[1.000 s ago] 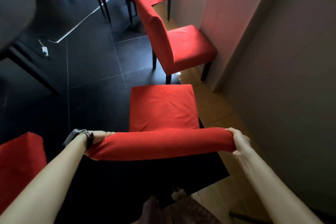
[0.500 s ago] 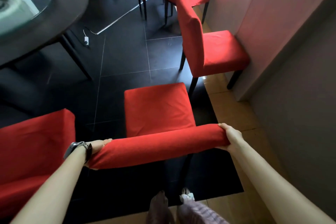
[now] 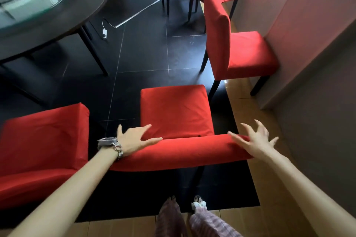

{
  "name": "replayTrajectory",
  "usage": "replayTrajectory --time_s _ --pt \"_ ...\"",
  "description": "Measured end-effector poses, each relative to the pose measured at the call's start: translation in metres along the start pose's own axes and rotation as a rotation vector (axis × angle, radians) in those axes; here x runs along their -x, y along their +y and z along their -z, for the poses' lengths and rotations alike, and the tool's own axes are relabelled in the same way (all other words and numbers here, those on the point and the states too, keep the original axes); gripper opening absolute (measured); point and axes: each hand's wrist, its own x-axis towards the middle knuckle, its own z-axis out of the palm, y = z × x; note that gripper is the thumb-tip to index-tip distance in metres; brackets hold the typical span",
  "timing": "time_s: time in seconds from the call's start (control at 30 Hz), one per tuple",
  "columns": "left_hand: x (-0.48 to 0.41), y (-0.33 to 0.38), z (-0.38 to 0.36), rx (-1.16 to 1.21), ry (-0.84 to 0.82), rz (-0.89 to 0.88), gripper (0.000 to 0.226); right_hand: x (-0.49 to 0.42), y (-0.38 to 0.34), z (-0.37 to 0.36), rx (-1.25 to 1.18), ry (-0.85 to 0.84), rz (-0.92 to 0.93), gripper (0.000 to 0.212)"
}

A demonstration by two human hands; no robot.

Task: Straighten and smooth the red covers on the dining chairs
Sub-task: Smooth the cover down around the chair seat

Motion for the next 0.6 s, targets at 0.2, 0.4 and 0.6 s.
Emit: replayTrajectory --time_s 0.2,0.4,0.6 --pt "0.002 -0.002 -0.024 0.008 0.001 0.091 0.081 0.016 -0.039 -0.03 0.657 0.057 0.666 0.119" --pt "0.017 0.002 -0.029 -0.005 0.192 -0.097 0.077 0.03 -0.059 -0.055 0.593 0.109 0.866 0.1" --pt "0.031 0.004 -0.047 -0.253 0.432 -0.497 0.098 0.02 -0.052 -0.053 0.551 0.178 0.99 0.088"
